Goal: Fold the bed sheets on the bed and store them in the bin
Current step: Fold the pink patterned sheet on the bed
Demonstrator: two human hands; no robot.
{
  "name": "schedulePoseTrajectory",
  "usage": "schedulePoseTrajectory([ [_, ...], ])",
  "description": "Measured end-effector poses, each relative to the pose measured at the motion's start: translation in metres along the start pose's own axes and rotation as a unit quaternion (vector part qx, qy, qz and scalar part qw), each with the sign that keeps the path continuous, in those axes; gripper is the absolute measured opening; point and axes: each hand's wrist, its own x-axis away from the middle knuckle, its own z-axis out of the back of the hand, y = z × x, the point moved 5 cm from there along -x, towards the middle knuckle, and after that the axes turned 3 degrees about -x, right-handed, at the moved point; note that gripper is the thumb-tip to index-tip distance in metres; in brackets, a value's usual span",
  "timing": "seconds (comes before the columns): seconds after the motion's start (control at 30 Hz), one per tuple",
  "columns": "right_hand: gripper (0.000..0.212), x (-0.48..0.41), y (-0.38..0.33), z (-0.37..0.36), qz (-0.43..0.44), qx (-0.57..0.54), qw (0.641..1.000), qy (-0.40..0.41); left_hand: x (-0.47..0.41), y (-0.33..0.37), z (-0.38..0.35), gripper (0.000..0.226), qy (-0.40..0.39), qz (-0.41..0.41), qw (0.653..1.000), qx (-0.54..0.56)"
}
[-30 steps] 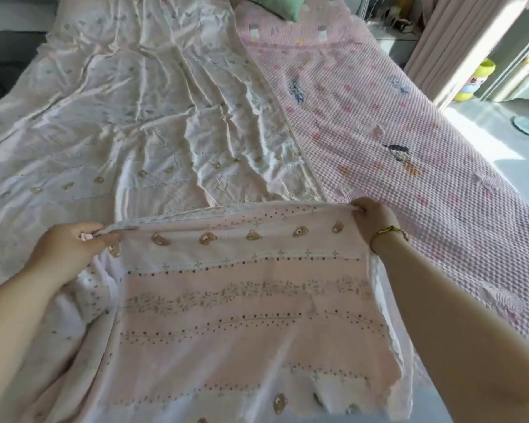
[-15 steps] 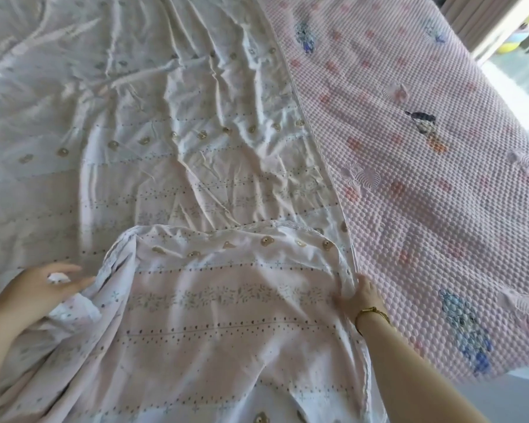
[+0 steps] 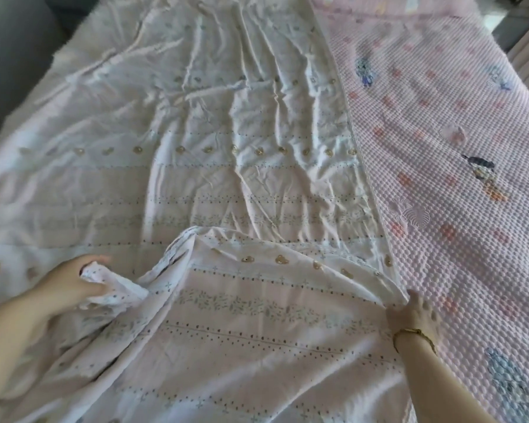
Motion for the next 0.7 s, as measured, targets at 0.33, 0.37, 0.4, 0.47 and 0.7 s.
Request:
schedulePoseTrajectory([
  [0.33, 0.068, 0.295, -0.281, -0.155, 0.506, 0.011, 0.818, -0.274, 0.055, -0.030, 0.090, 0.037, 0.038, -0.039, 0.976, 0.211],
  [0.37, 0.068, 0.317, -0.300, -0.177, 0.506, 0.028, 0.810, -0.296, 0.056, -0.041, 0.098, 0.038, 0.031, -0.038, 0.969, 0.241],
  [0.4, 0.061, 0.336, -0.317, -0.199, 0.484, 0.043, 0.810, -0.327, 0.054, -0.055, 0.108, 0.038, 0.027, -0.040, 0.962, 0.268],
  [0.47, 0.016, 0.360, -0.345, -0.231, 0.445, 0.039, 0.825, -0.347, 0.050, -0.081, 0.134, 0.037, 0.022, -0.029, 0.944, 0.327],
  [0.7, 0.028, 0.390, -0.420, -0.247, 0.411, -0.146, 0.866, -0.244, 0.017, -0.222, 0.205, 0.029, -0.022, 0.004, 0.982, 0.190],
])
